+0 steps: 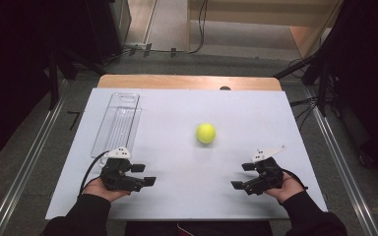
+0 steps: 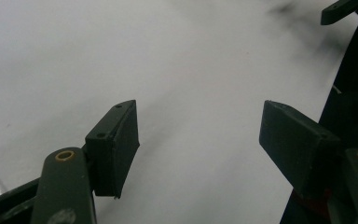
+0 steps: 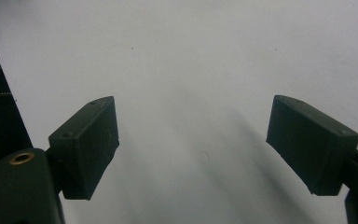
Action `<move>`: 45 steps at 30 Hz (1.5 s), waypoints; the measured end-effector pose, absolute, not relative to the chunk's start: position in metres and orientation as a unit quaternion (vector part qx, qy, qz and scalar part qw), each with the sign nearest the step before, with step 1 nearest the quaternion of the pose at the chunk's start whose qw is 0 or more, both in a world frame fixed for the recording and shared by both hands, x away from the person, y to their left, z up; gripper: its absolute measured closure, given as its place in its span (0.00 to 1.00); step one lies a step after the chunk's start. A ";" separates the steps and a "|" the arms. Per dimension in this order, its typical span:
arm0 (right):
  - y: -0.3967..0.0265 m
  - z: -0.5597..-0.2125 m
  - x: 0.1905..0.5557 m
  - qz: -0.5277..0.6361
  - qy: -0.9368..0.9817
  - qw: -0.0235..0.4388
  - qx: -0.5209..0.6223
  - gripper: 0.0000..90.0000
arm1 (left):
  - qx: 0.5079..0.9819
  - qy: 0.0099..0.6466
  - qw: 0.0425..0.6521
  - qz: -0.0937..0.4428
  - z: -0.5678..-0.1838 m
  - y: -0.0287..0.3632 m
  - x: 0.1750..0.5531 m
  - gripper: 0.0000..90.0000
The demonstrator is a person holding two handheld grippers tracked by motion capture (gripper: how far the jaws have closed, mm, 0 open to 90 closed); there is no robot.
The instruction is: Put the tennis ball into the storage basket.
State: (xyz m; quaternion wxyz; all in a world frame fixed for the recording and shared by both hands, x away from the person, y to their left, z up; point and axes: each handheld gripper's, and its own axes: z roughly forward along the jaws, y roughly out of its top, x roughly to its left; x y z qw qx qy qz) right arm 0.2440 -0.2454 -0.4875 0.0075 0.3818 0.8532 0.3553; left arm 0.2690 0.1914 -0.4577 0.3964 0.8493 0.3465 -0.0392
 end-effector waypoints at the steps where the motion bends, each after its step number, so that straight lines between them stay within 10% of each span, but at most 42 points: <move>1: -0.246 -0.487 0.244 0.355 0.853 0.008 0.382 0.16 | 0.849 0.346 0.396 -0.039 -0.458 0.191 0.269 0.31; 30: -0.245 -0.487 0.244 0.357 0.854 0.009 0.379 0.16 | 0.854 0.331 0.400 -0.043 -0.453 0.159 0.277 0.00; 45: -0.247 -0.486 0.243 0.357 0.853 0.013 0.381 0.16 | 0.856 0.321 0.404 -0.030 -0.450 0.144 0.282 0.00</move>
